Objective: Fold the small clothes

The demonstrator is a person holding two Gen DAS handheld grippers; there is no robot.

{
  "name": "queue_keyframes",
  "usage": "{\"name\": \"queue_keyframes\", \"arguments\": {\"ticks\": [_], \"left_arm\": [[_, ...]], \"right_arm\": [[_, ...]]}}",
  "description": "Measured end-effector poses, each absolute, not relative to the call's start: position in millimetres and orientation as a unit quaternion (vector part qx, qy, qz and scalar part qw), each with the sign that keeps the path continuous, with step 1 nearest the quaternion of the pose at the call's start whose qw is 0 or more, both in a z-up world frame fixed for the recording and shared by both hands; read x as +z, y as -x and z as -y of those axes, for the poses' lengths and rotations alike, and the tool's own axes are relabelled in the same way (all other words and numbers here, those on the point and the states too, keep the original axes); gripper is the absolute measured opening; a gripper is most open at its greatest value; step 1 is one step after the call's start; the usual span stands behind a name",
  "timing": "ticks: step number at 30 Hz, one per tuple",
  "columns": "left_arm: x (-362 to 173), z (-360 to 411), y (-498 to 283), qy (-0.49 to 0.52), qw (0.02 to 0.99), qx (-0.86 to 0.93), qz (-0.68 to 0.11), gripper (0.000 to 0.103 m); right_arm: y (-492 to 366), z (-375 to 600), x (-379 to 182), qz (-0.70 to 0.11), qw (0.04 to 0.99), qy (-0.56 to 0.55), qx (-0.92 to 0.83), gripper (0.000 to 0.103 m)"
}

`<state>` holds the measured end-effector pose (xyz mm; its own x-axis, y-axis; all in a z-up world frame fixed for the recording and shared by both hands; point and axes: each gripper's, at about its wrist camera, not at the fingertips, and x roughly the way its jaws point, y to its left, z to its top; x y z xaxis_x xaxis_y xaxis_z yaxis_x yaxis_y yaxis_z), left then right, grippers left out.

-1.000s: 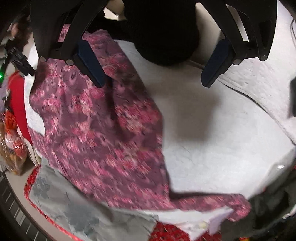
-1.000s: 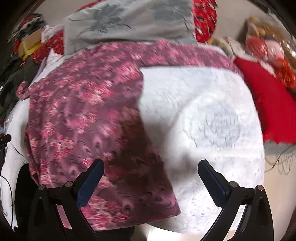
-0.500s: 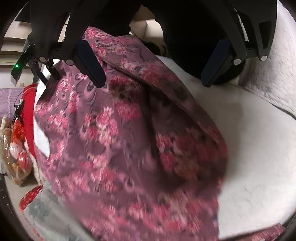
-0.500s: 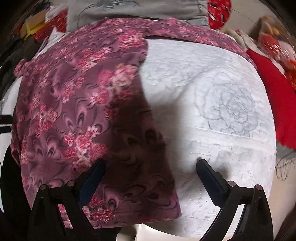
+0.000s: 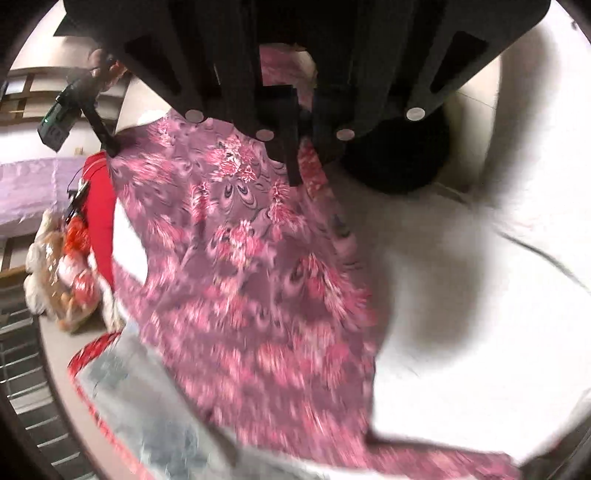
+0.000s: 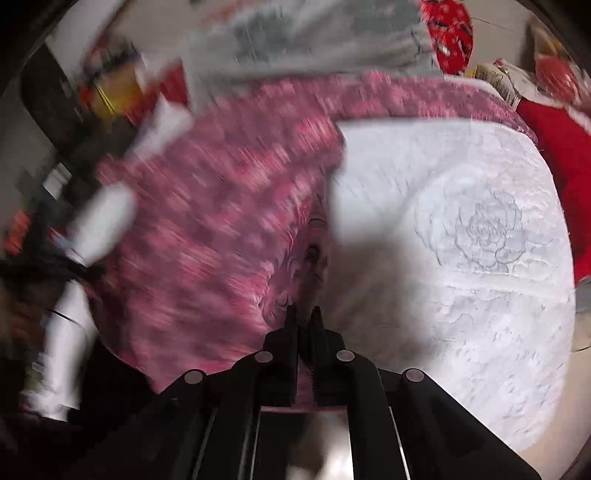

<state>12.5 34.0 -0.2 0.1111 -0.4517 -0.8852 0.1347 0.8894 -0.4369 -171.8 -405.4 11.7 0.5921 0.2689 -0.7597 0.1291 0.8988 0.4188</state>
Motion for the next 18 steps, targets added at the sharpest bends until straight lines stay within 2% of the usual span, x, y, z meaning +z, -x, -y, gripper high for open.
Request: {"name": "queue_keyframes", "arguments": {"ticks": [3,5,10,14,15,17,18], "left_arm": [[10.4,-58.8,-5.3,0.112,0.754,-0.174,-0.624,0.003],[-3.7,-73.1,-2.4,0.106,0.754,-0.150,-0.631,0.003],[-52.0,-85.2,4.4,0.085,0.720,-0.093,-0.683,0.005],[-32.3,-94.1,2.9,0.065,0.746,-0.085,-0.657,0.006],[-18.6,-93.5,-2.5,0.060,0.762,-0.089,-0.638,0.009],[1.8,-82.6,-18.0,0.054,0.786,-0.105,-0.607,0.027],[11.3,-71.7,-26.9,0.047,0.800,-0.109,-0.588,0.047]], "right_arm": [[188.5,413.0,39.1,-0.411,0.874,-0.256,0.049,0.004],[195.5,418.7,32.5,-0.416,0.869,-0.266,0.038,0.004],[196.3,423.8,-30.6,-0.496,0.822,-0.280,-0.007,0.004],[189.5,422.7,-54.4,-0.551,0.793,-0.258,-0.032,0.005],[187.9,427.0,-47.0,-0.539,0.801,-0.259,-0.029,0.008],[180.3,440.7,-24.7,-0.502,0.822,-0.267,-0.036,0.010],[172.0,455.6,-11.0,-0.479,0.833,-0.274,-0.047,0.011]]}}
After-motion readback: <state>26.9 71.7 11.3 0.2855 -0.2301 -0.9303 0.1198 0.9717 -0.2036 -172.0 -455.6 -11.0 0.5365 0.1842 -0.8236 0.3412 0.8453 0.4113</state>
